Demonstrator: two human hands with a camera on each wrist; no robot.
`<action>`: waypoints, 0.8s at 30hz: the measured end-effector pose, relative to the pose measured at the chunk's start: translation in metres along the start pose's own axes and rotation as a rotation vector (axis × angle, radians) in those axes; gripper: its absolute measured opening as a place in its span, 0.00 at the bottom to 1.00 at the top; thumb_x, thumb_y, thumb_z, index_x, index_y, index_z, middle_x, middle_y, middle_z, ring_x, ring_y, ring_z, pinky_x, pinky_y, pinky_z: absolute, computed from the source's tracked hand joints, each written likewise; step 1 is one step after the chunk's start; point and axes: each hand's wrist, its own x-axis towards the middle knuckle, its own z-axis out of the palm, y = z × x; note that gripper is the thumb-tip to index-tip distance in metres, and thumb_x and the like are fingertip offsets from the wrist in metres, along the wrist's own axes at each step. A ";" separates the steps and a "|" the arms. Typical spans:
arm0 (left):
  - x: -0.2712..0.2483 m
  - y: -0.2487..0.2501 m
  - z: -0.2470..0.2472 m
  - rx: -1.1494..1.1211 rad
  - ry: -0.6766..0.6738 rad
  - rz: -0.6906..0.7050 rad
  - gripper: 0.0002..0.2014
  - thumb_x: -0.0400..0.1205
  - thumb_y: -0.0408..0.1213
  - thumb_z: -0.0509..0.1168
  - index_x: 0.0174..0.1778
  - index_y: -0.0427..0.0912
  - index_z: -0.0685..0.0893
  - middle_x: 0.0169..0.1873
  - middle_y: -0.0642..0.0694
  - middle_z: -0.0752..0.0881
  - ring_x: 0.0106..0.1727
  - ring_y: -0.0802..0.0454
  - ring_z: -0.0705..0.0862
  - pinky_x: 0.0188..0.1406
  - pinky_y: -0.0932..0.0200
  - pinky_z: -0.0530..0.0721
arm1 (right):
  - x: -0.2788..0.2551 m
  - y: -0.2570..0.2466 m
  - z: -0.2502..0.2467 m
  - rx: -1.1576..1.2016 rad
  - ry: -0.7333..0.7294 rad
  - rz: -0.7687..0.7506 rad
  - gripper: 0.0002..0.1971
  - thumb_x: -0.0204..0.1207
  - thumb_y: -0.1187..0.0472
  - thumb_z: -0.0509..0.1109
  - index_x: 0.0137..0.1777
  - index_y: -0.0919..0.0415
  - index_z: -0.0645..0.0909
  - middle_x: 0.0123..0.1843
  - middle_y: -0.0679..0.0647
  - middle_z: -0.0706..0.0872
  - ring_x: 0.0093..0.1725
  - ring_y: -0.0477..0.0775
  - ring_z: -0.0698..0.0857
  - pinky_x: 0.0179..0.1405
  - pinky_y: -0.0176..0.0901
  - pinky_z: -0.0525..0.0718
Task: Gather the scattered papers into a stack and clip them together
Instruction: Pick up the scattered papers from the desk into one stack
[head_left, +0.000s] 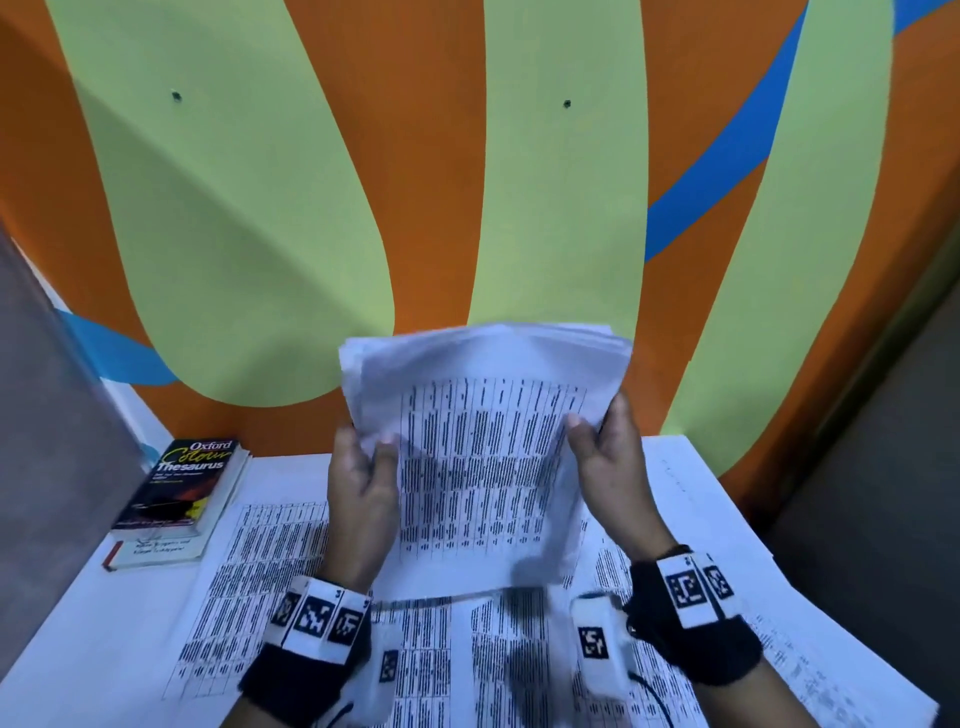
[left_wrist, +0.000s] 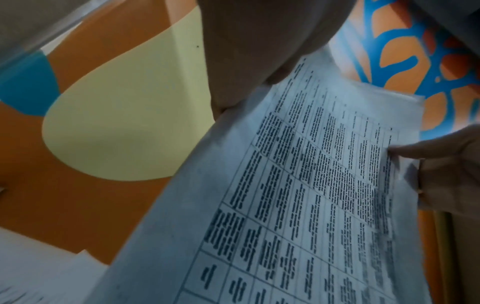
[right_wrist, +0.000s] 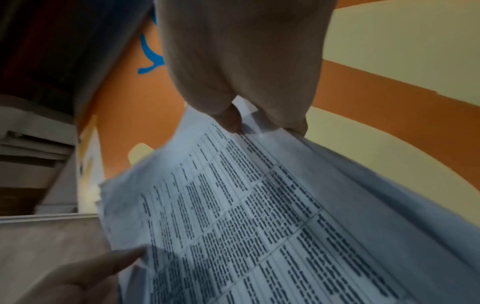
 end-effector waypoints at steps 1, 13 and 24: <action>0.003 0.001 -0.002 -0.006 -0.009 0.002 0.12 0.84 0.29 0.61 0.48 0.55 0.72 0.47 0.54 0.82 0.44 0.73 0.82 0.39 0.79 0.77 | 0.002 -0.004 -0.002 0.026 -0.012 -0.049 0.22 0.82 0.73 0.62 0.74 0.61 0.64 0.54 0.42 0.79 0.48 0.25 0.79 0.50 0.24 0.76; -0.006 0.015 -0.001 -0.036 0.023 0.007 0.23 0.85 0.31 0.60 0.77 0.40 0.64 0.67 0.57 0.79 0.66 0.71 0.78 0.66 0.70 0.76 | -0.021 0.001 0.012 -0.074 0.134 -0.165 0.10 0.82 0.60 0.61 0.55 0.67 0.75 0.33 0.60 0.76 0.32 0.45 0.73 0.34 0.33 0.70; -0.012 -0.009 0.004 -0.036 0.027 -0.046 0.19 0.84 0.27 0.62 0.58 0.59 0.72 0.52 0.56 0.84 0.48 0.73 0.84 0.43 0.73 0.81 | -0.037 0.025 0.021 -0.081 0.069 -0.019 0.18 0.85 0.66 0.59 0.61 0.36 0.69 0.46 0.49 0.85 0.44 0.45 0.84 0.44 0.37 0.77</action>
